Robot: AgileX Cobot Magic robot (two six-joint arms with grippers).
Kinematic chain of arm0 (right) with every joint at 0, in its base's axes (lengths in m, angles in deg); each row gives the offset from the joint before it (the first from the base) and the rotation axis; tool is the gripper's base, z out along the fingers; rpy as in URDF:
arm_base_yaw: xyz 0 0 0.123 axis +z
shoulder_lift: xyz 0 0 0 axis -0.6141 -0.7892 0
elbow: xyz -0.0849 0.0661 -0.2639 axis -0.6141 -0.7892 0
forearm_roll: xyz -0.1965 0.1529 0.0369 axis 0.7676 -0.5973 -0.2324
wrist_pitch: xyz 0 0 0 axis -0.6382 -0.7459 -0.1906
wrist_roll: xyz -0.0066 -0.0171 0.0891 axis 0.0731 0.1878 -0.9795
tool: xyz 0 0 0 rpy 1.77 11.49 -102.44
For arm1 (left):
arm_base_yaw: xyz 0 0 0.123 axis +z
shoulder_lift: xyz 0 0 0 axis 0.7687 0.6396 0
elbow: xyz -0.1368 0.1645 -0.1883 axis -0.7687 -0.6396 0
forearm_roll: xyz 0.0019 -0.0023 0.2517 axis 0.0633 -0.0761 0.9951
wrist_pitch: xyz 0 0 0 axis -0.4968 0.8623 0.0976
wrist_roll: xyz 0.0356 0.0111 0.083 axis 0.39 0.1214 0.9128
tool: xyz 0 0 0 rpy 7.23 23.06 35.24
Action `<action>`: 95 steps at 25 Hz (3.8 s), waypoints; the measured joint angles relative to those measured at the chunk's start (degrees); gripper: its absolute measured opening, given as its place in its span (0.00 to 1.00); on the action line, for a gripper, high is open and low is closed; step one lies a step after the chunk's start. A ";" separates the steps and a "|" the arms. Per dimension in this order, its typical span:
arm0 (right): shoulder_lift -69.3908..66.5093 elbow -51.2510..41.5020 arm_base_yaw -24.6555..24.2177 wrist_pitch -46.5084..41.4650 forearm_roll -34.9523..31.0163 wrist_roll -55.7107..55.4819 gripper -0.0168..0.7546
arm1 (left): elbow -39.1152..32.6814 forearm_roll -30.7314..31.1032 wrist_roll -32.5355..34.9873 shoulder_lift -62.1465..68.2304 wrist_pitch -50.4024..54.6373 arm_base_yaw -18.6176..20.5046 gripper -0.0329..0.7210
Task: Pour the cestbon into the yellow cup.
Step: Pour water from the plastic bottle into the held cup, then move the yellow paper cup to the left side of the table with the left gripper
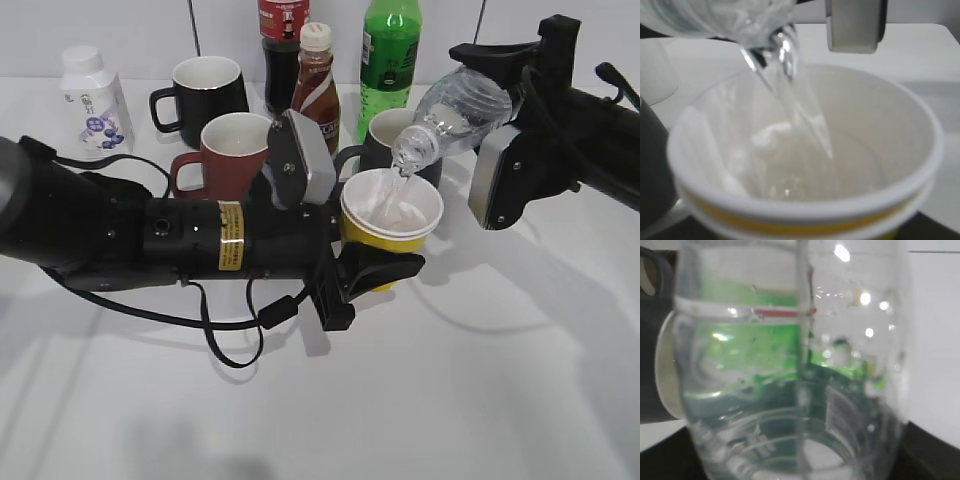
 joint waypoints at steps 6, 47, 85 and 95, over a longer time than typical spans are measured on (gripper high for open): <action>0.00 0.00 0.00 0.10 0.00 0.30 0.62 | 0.00 0.10 0.00 0.00 0.00 0.00 0.55; 0.11 0.00 0.00 0.36 -0.06 -0.81 0.62 | 0.00 0.02 -0.16 0.00 0.11 0.00 0.55; 0.16 9.25 0.00 -13.48 -14.11 -82.17 0.62 | -8.76 -7.97 -0.21 -13.21 -2.28 15.67 0.55; 0.16 4.08 0.00 -19.25 -20.77 -84.22 0.62 | -14.28 -9.20 -0.21 -17.28 2.23 21.30 0.55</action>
